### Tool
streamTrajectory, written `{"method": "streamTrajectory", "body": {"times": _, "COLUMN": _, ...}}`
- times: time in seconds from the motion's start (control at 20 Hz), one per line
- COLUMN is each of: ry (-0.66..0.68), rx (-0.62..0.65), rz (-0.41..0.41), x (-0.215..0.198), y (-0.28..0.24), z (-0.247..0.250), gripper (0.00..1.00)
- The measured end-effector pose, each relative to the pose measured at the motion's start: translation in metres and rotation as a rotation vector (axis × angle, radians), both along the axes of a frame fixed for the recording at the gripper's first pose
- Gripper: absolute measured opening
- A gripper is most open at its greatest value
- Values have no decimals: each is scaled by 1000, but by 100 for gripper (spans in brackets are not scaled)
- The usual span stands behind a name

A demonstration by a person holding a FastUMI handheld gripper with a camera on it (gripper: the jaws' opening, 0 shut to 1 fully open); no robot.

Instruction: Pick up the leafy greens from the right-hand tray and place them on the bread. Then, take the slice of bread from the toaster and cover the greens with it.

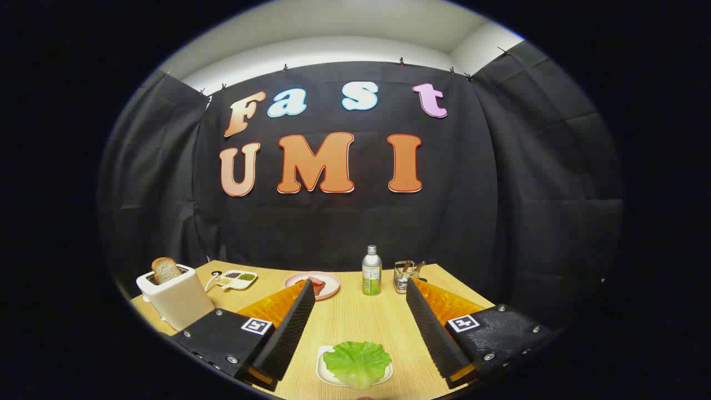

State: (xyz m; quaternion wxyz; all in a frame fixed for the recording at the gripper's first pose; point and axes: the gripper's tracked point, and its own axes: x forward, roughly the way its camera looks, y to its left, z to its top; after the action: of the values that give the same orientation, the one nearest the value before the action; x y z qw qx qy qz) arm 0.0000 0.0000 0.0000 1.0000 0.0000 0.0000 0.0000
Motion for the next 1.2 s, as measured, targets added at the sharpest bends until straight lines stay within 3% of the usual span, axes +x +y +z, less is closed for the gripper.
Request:
{"method": "streamTrajectory", "body": {"times": 0.7, "ry": 103, "rx": -32, "rz": 44, "x": 23, "y": 15, "z": -51, "gripper": 99}}
{"method": "streamTrajectory", "body": {"times": 1.2, "ry": 294, "rx": -59, "rz": 53, "x": 44, "y": 12, "z": -137, "gripper": 99}}
